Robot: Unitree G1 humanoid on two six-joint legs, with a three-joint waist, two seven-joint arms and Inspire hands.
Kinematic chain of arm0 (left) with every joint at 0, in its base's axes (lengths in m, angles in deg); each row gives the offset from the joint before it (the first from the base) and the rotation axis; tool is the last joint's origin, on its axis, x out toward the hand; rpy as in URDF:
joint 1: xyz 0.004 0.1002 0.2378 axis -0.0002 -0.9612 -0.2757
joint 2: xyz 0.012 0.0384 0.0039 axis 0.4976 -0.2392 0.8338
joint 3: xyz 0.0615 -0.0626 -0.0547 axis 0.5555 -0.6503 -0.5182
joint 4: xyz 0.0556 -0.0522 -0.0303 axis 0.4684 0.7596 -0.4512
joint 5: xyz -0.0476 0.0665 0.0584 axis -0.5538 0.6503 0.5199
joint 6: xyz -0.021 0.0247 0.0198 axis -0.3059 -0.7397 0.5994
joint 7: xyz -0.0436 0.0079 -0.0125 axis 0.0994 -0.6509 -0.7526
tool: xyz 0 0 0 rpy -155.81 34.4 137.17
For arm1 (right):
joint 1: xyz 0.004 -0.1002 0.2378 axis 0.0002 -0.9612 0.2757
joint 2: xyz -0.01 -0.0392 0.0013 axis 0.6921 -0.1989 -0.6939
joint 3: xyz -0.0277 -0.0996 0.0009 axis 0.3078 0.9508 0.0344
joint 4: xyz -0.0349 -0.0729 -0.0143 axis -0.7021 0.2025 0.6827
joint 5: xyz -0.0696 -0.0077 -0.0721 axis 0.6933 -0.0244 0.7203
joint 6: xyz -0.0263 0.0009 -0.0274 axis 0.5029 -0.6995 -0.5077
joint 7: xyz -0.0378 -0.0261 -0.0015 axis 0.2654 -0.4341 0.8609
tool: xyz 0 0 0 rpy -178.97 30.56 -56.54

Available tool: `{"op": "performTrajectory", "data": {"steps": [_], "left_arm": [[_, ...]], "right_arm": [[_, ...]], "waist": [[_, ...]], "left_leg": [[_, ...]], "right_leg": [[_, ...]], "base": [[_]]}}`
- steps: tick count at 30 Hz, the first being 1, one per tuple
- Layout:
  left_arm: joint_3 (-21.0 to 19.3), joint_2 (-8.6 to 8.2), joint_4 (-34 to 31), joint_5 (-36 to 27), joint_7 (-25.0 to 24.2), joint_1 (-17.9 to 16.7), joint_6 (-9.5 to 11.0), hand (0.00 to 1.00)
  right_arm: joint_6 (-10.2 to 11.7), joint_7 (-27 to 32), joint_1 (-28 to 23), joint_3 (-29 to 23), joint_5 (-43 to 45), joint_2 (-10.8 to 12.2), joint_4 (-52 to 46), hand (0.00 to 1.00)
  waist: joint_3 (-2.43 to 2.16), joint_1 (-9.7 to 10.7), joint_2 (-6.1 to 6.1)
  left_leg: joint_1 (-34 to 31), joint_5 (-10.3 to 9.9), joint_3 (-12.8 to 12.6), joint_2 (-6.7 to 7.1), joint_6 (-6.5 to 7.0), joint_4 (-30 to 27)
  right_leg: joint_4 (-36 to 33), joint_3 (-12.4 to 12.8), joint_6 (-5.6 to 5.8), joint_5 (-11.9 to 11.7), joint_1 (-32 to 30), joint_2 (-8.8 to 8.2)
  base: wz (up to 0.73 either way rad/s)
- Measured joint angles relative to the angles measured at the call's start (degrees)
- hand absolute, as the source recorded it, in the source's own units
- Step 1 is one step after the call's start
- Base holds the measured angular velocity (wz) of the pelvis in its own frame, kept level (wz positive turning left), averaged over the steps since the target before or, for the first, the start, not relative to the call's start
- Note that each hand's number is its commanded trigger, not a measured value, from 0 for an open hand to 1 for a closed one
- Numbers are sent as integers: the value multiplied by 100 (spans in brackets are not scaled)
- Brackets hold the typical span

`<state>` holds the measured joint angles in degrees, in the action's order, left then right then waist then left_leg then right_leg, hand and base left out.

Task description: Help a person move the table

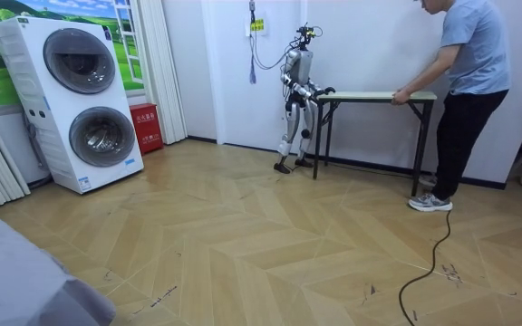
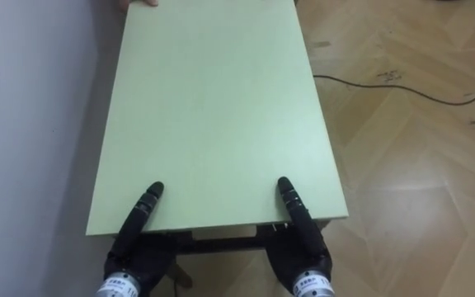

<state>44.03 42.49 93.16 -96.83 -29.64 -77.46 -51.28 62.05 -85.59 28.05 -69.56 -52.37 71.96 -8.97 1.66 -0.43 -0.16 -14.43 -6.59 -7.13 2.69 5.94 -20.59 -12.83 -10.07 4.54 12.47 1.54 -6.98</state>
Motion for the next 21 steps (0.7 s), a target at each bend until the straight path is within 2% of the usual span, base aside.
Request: {"op": "performTrajectory", "data": {"steps": [1, 2, 3, 4, 5, 6, 9, 11, 12, 16, 17, 19, 21], "left_arm": [[3, -1, 0, 0, 0, 0, 0, 45], [22, -4, 0, 0, 0, 0, 0, 18], [34, -5, 0, 1, 0, 0, 0, 21], [35, -5, 0, 1, 0, 0, 0, 32], [39, -4, 1, 1, 1, -1, 0, 28], [39, -4, 1, 46, 1, 0, -2, 16], [41, 21, 4, 407, -18, 0, 0, 16], [-14, 80, 25, 804, -168, 1, -21, 13], [-26, 110, 25, 855, -210, 1, -46, 0], [-107, 133, 29, 887, -490, 1, -203, 0], [-121, 133, 38, 887, -504, 1, -271, 2], [-123, 143, 88, 892, -518, 1, -360, 20], [-126, 136, 187, 969, -519, 1, -500, 22]], "right_arm": [[0, 0, -1, 1, -1, 1, 0, 30], [0, 0, -1, 1, -1, 3, 0, 0], [0, 0, -1, 1, -1, 3, 0, 0], [0, 0, -1, 1, -2, 3, 0, 0], [0, 0, -1, 1, -3, 4, -1, 0], [-1, -1, -1, 4, -6, 1, -11, 0], [1, -182, -2, 7, 4, -24, -16, 0], [14, -302, -4, 56, 52, -80, -2, 0], [12, -332, -6, 66, 53, -87, -1, 0], [-5, -597, -29, 76, 58, -92, 34, 0], [-11, -668, -50, 74, 67, -92, 39, 0], [-10, -931, -66, 69, 63, -82, 34, 0], [-12, -1032, -73, 50, 115, -71, 34, 0]], "waist": [[-8, 4, -17], [-10, 13, -39], [-10, 12, -60], [-10, 12, -71], [-9, 9, -91], [-12, 11, -115], [-14, 13, -149], [-22, 13, -164], [-21, 17, -163], [-26, 85, -157], [-26, 143, -154], [-27, 206, -148], [-43, 245, -125]], "left_leg": [[12, 0, -8, -1, 0, 9], [12, 0, -22, -1, 0, 13], [12, 0, -39, -3, 0, 25], [12, 0, -46, -5, 0, 32], [12, 0, -62, -11, 0, 40], [12, 0, -71, -14, 0, 44], [62, 6, -73, -11, -1, 91], [129, 9, -65, -7, -5, 132], [162, 10, -63, -6, -7, 144], [233, 2, -54, -7, -24, 213], [232, 2, -57, -5, -24, 211], [213, 2, -59, -11, -24, 203], [221, 2, -57, -14, -24, 198]], "right_leg": [[1, 59, 0, 0, 0, 0], [7, 68, 0, 0, -4, -1], [9, 72, 0, 0, -17, -1], [10, 81, 0, 0, -25, 0], [10, 121, 0, 0, -39, 4], [12, 157, 0, 0, -47, 6], [15, 196, 0, 0, -44, 4], [23, 198, 0, 0, -4, 5], [27, 197, 0, 0, 21, 6], [27, 189, 0, 0, 75, 21], [25, 188, 0, 0, 70, 22], [23, 189, 0, 0, 35, 25], [23, 185, 0, 0, 50, 26]], "base": [[-4], [-8], [-8], [-10], [-9], [-10], [-13], [-14], [-7], [-2], [4], [-4], [-9]]}}
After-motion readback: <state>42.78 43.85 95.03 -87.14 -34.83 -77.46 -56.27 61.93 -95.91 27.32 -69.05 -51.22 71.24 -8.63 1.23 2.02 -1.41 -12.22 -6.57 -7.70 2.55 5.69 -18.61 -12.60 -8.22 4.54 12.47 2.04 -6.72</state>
